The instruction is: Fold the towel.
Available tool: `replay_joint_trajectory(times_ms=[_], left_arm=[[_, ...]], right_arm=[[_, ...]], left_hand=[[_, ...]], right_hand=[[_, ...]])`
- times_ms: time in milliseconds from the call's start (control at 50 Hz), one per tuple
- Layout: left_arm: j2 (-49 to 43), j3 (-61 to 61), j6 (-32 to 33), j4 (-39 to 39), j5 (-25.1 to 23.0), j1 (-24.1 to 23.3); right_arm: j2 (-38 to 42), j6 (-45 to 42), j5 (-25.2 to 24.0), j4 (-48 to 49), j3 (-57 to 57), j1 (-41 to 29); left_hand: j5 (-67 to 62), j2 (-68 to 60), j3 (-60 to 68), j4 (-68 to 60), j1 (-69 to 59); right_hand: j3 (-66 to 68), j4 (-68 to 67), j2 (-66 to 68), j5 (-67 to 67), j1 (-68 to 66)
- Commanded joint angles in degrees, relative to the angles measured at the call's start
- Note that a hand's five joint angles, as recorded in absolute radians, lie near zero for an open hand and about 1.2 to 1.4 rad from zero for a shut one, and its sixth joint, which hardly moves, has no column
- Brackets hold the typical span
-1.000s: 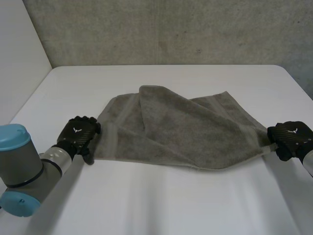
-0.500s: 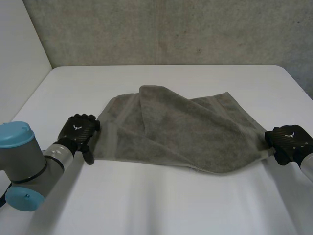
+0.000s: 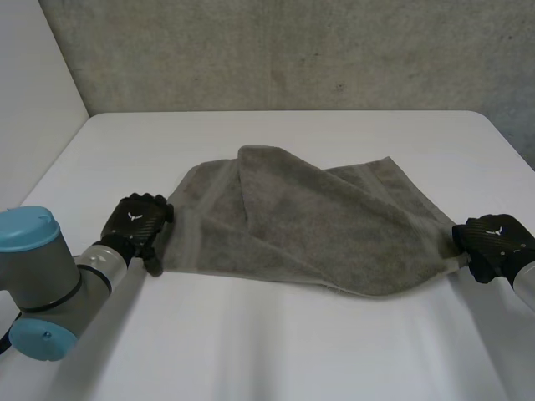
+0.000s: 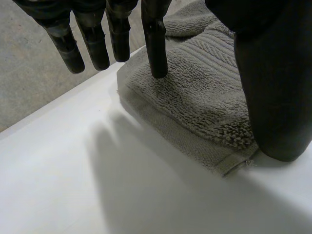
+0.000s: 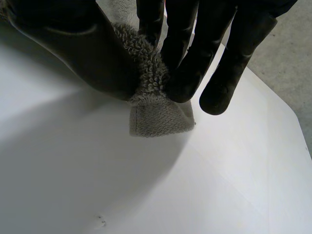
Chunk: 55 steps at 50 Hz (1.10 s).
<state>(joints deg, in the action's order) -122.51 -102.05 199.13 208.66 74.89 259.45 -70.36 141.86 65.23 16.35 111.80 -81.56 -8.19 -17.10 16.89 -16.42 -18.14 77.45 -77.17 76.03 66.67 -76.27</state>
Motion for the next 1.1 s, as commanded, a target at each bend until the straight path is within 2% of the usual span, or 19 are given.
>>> replay_joint_trajectory(times_ms=[20, 80, 120, 140, 180, 280, 480, 520, 560, 600, 1100], left_arm=[[-0.1, 0.0, 0.0, 0.0, 0.0, 0.0], [-0.1, 0.1, 0.0, 0.0, 0.0, 0.0], [-0.1, 0.2, -0.1, -0.1, -0.2, 0.0], [-0.1, 0.2, -0.1, -0.1, -0.2, 0.0], [-0.1, 0.2, -0.1, -0.2, -0.3, 0.0], [-0.1, 0.0, -0.2, -0.2, -0.3, 0.0], [-0.2, -0.2, -0.2, -0.1, -0.4, 0.0], [-0.3, -0.2, -0.2, -0.1, -0.5, 0.0], [-0.7, -0.2, 0.1, 0.1, -0.5, 0.0], [-0.8, -0.2, 0.1, 0.1, -0.5, 0.0], [-1.0, 1.1, -0.2, 0.5, -0.6, -0.1]], right_arm=[[0.0, 0.0, 0.0, 0.0, 0.0, 0.0], [0.0, 0.0, 0.0, 0.0, 0.0, 0.0], [0.0, 0.0, 0.0, 0.0, 0.0, 0.0], [0.0, 0.0, 0.0, 0.0, 0.0, 0.0], [0.1, -0.1, 0.0, 0.0, 0.0, 0.0], [0.1, -0.1, 0.0, 0.0, 0.0, 0.0], [0.3, -0.1, 0.0, 0.0, 0.0, 0.0], [0.3, -0.1, 0.0, 0.0, 0.0, 0.0], [0.3, -0.1, 0.0, 0.0, 0.0, 0.0], [0.3, -0.1, -0.1, 0.0, 0.1, 0.0], [0.3, -0.1, -0.1, 0.0, 0.1, 0.0]], left_hand=[[-1.8, -2.9, 3.1, -3.5, -1.8], [-5.6, -6.7, 6.9, -7.4, -5.7], [-15.0, -16.1, 16.3, -16.8, -15.1], [-15.1, -16.2, 16.4, -16.8, -15.1], [-25.6, -26.7, 26.9, -27.4, -25.7], [-29.4, -30.5, 30.7, -31.1, -29.4], [-27.5, -28.6, 28.8, -29.3, -27.6], [-23.6, -24.7, 24.9, -25.4, -23.7], [-9.9, -11.0, 11.2, -11.7, -10.0], [-7.0, -8.1, 8.3, -8.8, -7.1], [-7.3, -8.4, 8.6, -9.1, -7.4]], right_hand=[[2.6, -2.8, 4.0, 3.3, -3.7], [2.6, -2.8, 4.0, 3.3, -3.7], [2.6, -2.8, 4.0, 3.3, -3.7], [2.6, -2.8, 4.0, 3.3, -3.7], [2.6, -2.8, 4.0, 3.3, -3.7], [2.6, -2.8, 4.0, 3.3, -3.7], [2.6, -2.8, 4.0, 3.3, -3.7], [2.6, -2.8, 4.0, 3.3, -3.7], [2.6, -2.8, 4.0, 3.3, -3.7], [2.6, -2.8, 4.0, 3.3, -3.7], [2.6, -2.8, 4.0, 3.3, -3.7]])
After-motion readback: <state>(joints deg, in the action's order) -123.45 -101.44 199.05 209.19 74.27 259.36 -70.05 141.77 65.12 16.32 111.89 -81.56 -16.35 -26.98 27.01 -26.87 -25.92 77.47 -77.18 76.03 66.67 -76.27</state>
